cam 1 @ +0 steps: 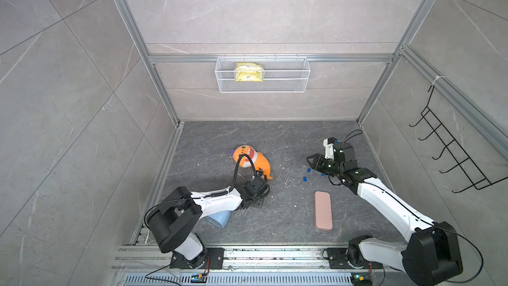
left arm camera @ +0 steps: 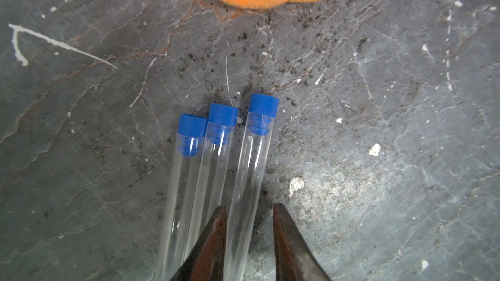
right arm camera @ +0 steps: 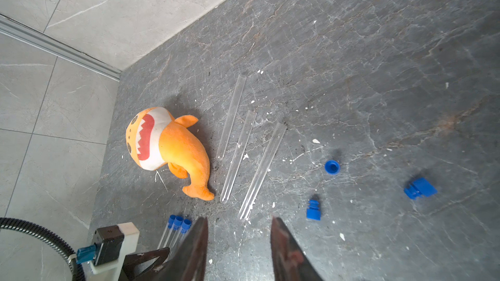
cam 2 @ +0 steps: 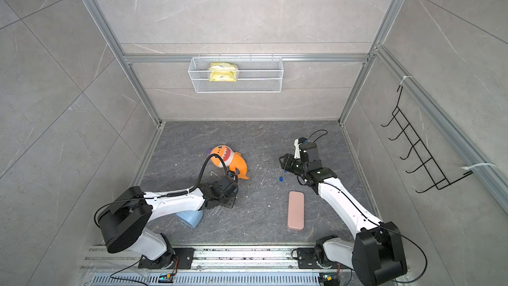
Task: Remove stoppers from test tubes
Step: Pick up the test tube at the center of the board.
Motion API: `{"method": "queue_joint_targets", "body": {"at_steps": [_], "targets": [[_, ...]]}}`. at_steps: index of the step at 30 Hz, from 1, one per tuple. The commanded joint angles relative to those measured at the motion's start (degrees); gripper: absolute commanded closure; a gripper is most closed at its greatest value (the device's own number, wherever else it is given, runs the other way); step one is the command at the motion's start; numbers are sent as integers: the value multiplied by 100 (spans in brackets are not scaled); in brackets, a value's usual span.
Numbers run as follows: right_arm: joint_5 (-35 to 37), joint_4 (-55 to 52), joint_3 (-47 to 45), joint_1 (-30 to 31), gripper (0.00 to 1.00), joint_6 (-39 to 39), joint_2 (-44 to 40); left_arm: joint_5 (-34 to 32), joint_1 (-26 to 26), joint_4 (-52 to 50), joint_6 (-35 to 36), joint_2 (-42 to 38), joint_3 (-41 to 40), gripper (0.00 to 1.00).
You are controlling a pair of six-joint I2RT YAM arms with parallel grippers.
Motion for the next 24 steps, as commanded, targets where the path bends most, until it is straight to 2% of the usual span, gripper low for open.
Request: {"method": "queue_joint_targets", "body": {"at_steps": [1,24], "targets": [[78,-100,155,34,59,-49,42,76,35,88,-33,108,93,68],[115,-67,99,53,59,-67,14,481,16,168,-85,445,58,85]]}}
